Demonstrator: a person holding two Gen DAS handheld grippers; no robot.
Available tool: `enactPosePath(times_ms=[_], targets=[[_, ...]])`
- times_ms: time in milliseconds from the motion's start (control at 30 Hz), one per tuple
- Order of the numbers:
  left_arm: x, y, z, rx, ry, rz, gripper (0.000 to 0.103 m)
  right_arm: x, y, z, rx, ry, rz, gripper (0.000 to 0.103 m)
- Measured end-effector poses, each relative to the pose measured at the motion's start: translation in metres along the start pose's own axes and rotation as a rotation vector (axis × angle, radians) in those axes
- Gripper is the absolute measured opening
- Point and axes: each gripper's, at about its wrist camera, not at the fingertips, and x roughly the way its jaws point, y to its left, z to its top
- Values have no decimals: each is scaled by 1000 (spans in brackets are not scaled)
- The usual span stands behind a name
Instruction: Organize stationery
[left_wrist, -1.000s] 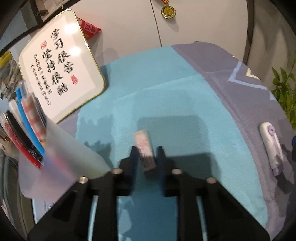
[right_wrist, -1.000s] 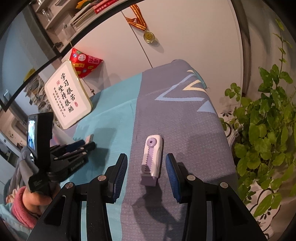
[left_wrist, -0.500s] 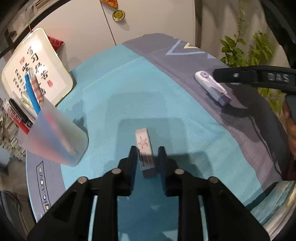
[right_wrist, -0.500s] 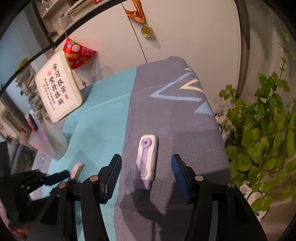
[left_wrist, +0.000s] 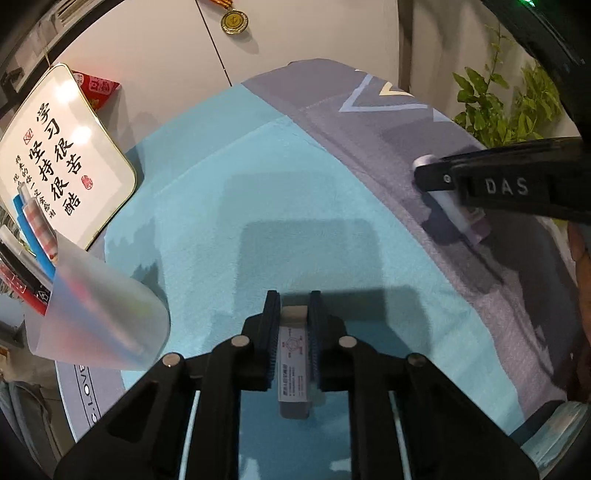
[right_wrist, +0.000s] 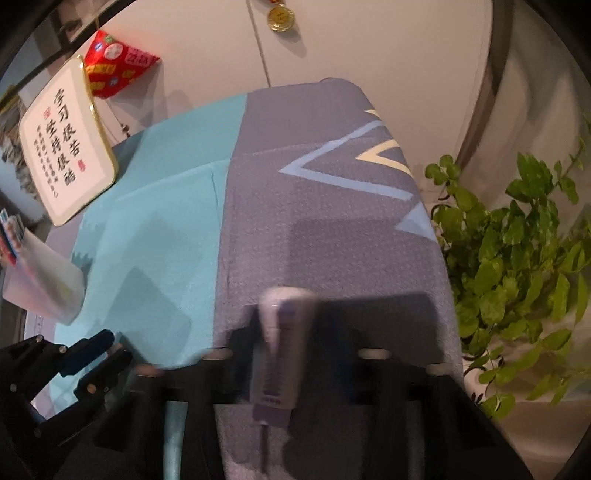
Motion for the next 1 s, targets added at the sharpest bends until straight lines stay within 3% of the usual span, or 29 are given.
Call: enactPosePath(times_ms=[267,633,700,767,900,1000], targets=[[-36,18,-4,-63,-84,-22,13,-37,8,-7,28,-124,87,27],[-84,43,-25,-145,-198,-18,12,-95,37,-28,-16,-262,113,27],[-94,50,-25,-163,-220,-20,12,-102,44,-30,-25,-273,113,27],[-106,57,-23,-176,-247,-15,5,-106,50,-33,-37,-275,117,27],[-132,74,-17,-205,-316,-1,5,-114,62,-41,-66,-278,123,27],[-140,80,-16,-203,-326,3,5,-115,70,-45,-83,-273,129,27]])
